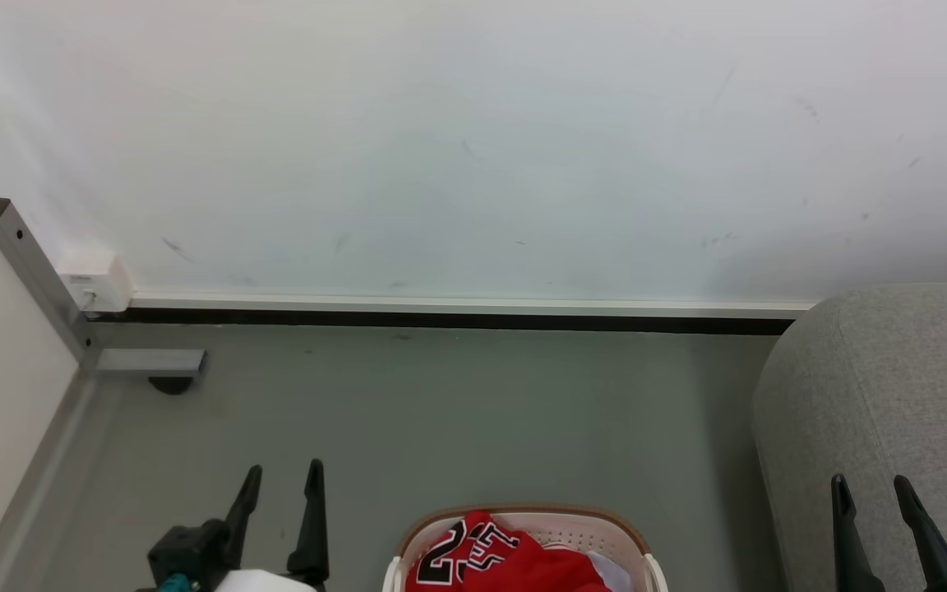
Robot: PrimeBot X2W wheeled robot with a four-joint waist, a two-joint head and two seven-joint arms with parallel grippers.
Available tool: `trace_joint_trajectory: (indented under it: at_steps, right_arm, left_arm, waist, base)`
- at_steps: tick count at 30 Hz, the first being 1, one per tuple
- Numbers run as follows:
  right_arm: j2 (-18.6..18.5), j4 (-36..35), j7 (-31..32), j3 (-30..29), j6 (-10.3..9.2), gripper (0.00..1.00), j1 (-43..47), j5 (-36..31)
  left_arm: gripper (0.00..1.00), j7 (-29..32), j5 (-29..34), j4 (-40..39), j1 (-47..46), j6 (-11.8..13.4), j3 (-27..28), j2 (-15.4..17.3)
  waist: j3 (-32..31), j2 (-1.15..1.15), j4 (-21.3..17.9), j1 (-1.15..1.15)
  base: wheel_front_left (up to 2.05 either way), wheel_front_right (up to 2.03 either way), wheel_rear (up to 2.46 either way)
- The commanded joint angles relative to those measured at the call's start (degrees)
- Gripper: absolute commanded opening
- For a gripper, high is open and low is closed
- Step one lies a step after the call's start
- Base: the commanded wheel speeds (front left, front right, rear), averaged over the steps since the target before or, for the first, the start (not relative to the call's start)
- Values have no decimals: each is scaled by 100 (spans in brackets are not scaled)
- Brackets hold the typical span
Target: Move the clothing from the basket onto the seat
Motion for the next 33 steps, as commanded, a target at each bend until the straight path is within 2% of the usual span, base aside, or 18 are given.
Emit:
trace_joint_trajectory:
  at_steps: [1, 23, 33]
  right_arm:
    - [34, -2, -26, -52, -10, 100, 41, -179]
    - [223, 110, -50, -265, -12, 100, 128, -905]
    - [213, 118, -50, -195, -12, 100, 99, -793]
  left_arm:
    - [100, -75, 192, -6, 47, -21, -17, 49]
    - [100, -289, 1008, 97, 81, -32, -177, 53]
    - [100, -282, 916, 114, 68, -33, -145, 52]
  waist:
    - [-6, 0, 4, 0]
    - [-37, 0, 55, 0]
    - [-27, 0, 44, 0]
  base:
    - [0, 0, 0]
    - [0, 0, 0]
    - [0, 0, 0]
